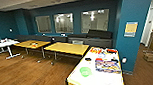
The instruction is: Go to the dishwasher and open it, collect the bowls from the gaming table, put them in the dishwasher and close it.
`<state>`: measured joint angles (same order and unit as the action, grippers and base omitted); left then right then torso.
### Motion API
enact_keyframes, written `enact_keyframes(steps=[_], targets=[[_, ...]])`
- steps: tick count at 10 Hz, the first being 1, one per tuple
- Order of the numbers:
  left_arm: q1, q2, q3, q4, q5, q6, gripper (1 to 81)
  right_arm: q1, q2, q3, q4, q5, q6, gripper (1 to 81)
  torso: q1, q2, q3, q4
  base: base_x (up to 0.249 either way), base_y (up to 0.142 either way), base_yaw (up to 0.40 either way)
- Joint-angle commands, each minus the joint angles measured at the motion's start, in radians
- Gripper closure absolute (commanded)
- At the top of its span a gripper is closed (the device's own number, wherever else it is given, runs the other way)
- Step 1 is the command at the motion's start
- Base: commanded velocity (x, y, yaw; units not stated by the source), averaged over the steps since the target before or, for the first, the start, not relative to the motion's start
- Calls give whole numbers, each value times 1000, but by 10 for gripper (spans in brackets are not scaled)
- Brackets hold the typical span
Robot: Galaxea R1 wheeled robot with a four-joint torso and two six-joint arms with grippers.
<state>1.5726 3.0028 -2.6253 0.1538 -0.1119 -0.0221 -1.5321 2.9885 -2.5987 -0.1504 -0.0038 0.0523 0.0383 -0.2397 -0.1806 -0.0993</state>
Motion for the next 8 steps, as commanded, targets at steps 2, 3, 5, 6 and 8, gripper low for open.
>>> enact_keyframes(steps=[2,3,5,6,8], targets=[[-44,0,7,10,43,7,10,57,0,8,0,-50,-2,10,0,0,0,0,0,0,-400],[-44,-1,7,10,44,7,10,58,0,8,0,-50,-2,10,0,0,0,0,0,0,-400],[-44,0,7,9,44,7,10,59,2,8,0,-50,-2,10,0,0,0,0,0,0,-400],[-44,1,7,9,44,7,10,59,2,8,-1,-50,-2,10,0,0,0,0,0,0,-349],[-44,-1,10,7,43,7,10,60,2,8,-1,-50,-2,10,0,0,0,0,0,0,-123]])
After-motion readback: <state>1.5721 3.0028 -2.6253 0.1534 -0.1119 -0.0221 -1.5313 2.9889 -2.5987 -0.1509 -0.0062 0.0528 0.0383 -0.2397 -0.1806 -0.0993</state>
